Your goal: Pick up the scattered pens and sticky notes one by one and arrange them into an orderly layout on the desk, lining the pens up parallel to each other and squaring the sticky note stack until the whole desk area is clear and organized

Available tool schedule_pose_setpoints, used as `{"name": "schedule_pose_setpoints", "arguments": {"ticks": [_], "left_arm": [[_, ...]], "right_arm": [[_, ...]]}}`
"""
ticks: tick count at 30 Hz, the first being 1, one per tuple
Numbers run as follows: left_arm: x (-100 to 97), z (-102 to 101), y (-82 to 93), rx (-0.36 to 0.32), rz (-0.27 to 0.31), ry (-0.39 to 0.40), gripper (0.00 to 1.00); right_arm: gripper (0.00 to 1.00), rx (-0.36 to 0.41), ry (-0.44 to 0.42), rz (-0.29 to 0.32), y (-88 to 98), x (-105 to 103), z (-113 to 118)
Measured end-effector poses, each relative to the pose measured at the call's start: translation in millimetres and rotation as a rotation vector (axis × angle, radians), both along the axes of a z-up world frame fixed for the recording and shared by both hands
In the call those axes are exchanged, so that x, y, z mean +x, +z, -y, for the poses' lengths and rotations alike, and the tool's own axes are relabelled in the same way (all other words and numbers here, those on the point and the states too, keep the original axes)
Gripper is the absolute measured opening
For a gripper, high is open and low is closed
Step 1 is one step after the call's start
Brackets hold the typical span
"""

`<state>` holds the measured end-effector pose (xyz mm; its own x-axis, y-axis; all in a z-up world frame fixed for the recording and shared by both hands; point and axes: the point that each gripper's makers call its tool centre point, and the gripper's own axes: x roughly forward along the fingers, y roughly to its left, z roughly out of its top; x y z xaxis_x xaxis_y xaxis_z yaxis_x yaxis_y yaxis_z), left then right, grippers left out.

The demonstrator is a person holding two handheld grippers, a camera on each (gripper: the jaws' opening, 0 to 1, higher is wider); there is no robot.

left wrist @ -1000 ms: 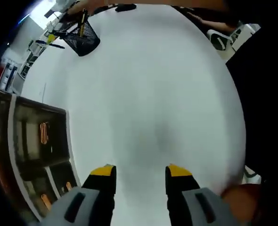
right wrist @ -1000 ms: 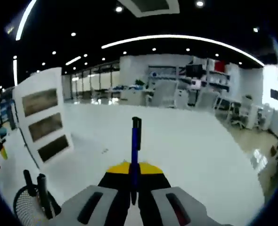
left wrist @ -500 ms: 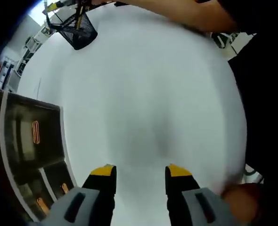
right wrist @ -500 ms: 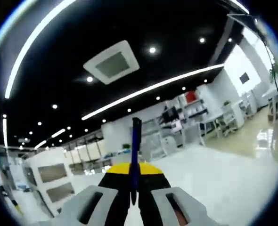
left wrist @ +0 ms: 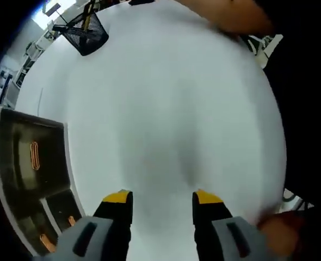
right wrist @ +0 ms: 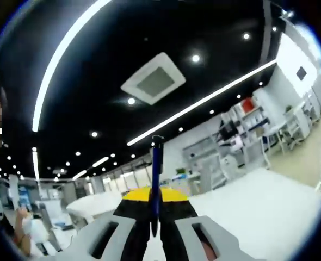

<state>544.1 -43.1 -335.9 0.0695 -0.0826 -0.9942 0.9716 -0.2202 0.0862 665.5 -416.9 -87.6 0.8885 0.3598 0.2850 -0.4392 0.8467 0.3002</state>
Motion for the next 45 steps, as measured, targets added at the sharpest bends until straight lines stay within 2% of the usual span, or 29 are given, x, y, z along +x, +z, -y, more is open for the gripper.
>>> {"name": "schedule_pose_setpoints", "arguments": {"ticks": [2,3,5,8,9,11,12,14,18,20,24,28,31,33,34,37,38,42,45], "left_arm": [[2.6,-1.6,0.0,0.002,0.005,0.010,0.44],[2.6,-1.6,-0.5,0.002,0.003,0.014,0.44],[1.7,-0.4,-1.1,0.006,-0.004,0.023,0.44],[0.2,6.2,-2.0,-0.009,-0.006,-0.006,0.43],[-2.3,5.9,-3.1,-0.002,-0.015,-0.021,0.42],[-6.8,0.4,-7.7,0.044,-0.024,-0.049,0.42],[-8.0,1.8,-9.6,0.042,-0.026,-0.049,0.42],[-8.4,6.2,-9.1,0.023,-0.030,-0.046,0.42],[-7.6,3.6,-7.5,0.023,-0.023,-0.036,0.42],[-6.8,0.3,-6.5,0.027,-0.017,-0.025,0.42],[-6.7,-1.7,-6.4,0.027,-0.012,-0.018,0.42],[-11.4,-0.9,-10.4,0.052,-0.016,-0.026,0.39],[-15.7,3.4,-7.6,0.037,-0.014,-0.039,0.39],[-19.3,3.1,-7.3,0.036,-0.023,-0.045,0.37],[-20.8,2.6,-7.6,0.038,-0.029,-0.046,0.36],[-20.1,1.2,-7.8,0.044,-0.021,-0.038,0.37],[-18.6,-0.1,-7.7,0.050,-0.013,-0.027,0.38],[-19.0,-2.7,-8.7,0.061,-0.012,-0.016,0.38],[-20.1,-2.5,-8.8,0.059,-0.018,-0.018,0.38]], "right_arm": [[0.03,-0.046,0.003,-0.067,-7.3,0.4,-4.7],[0.03,-0.080,0.030,-0.103,-12.3,-1.4,-12.4],[0.03,-0.109,0.079,-0.108,-13.3,-5.6,-22.7],[0.03,-0.123,0.099,-0.184,-23.5,-6.8,-28.0],[0.03,-0.142,0.109,-0.216,-30.9,-7.3,-30.1],[0.03,-0.197,0.121,-0.319,-56.9,-6.9,-32.5],[0.03,-0.212,0.127,-0.365,-68.6,-6.3,-32.8],[0.03,-0.225,0.122,-0.410,-82.3,-6.3,-38.2],[0.03,-0.289,0.156,-0.422,-90.1,-9.8,-48.2],[0.03,-0.321,0.132,-0.449,-95.8,-9.5,-47.6],[0.03,-0.317,0.130,-0.497,-112.4,-1.5,-38.1],[0.03,-0.333,0.123,-0.504,-119.7,4.7,-32.8],[0.04,-0.364,0.126,-0.506,-124.9,5.9,-34.8],[0.04,-0.444,0.127,-0.484,-130.4,7.2,-33.9],[0.06,-0.470,0.128,-0.487,-133.6,7.4,-34.0],[0.36,-0.466,0.129,-0.512,-138.1,10.2,-36.3],[0.41,-0.477,0.129,-0.520,-140.2,11.3,-36.3],[0.42,-0.494,0.117,-0.516,-138.0,13.6,-32.7],[0.42,-0.487,0.075,-0.472,-123.8,17.6,-28.4]]}}
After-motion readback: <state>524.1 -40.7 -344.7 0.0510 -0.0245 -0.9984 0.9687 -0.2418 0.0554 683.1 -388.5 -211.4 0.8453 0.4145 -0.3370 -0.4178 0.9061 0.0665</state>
